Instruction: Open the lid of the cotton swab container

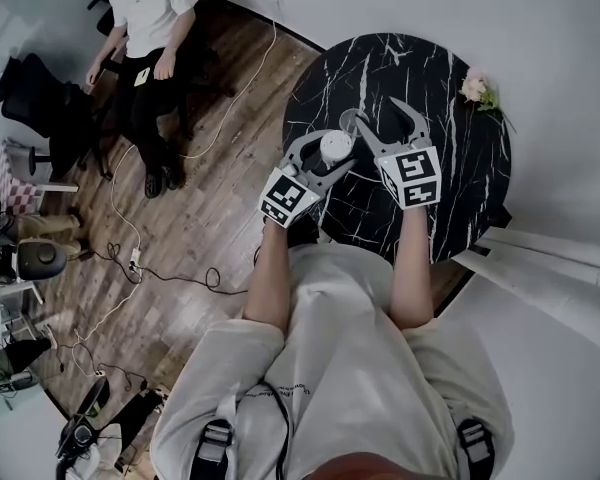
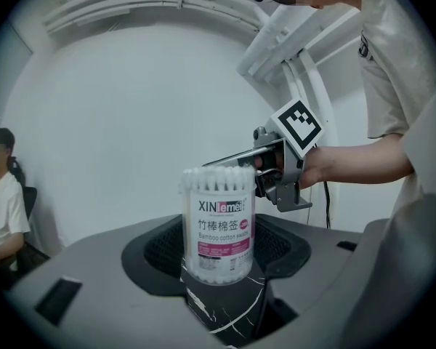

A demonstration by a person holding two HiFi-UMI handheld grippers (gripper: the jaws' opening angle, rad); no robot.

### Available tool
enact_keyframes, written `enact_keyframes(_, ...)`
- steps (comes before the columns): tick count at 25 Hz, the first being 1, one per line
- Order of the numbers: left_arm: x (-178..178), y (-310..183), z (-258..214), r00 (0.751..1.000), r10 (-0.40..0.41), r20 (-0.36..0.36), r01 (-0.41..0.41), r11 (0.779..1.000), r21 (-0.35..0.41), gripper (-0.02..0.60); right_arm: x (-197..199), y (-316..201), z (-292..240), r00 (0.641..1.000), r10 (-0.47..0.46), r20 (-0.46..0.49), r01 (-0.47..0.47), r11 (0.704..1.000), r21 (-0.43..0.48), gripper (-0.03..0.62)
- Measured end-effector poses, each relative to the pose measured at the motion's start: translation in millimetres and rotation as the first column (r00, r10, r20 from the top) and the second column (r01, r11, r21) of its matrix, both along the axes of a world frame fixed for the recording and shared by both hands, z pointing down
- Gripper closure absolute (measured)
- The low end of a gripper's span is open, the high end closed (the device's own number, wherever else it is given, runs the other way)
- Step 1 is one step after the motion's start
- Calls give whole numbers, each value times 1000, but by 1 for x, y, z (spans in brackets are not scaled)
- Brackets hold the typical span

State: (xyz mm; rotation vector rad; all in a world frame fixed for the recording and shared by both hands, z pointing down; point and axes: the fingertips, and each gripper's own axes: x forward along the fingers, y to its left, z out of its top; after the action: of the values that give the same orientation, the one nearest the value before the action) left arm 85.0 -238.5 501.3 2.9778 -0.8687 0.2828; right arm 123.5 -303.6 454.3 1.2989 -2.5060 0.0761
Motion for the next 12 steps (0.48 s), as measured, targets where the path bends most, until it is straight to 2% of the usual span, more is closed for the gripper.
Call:
enact_keyframes(7, -1, -1, 1, 1000, -5, -4, 5, 1000, -4, 316, -3, -1, 8, 1000, -3, 7, 3, 999, -38, 301)
enact_keyframes(12, -1, -2, 3, 1000, -14, -6, 14, 1000, -5, 316, 2, 1, 5, 994, 6, 105, -2, 999, -39, 301)
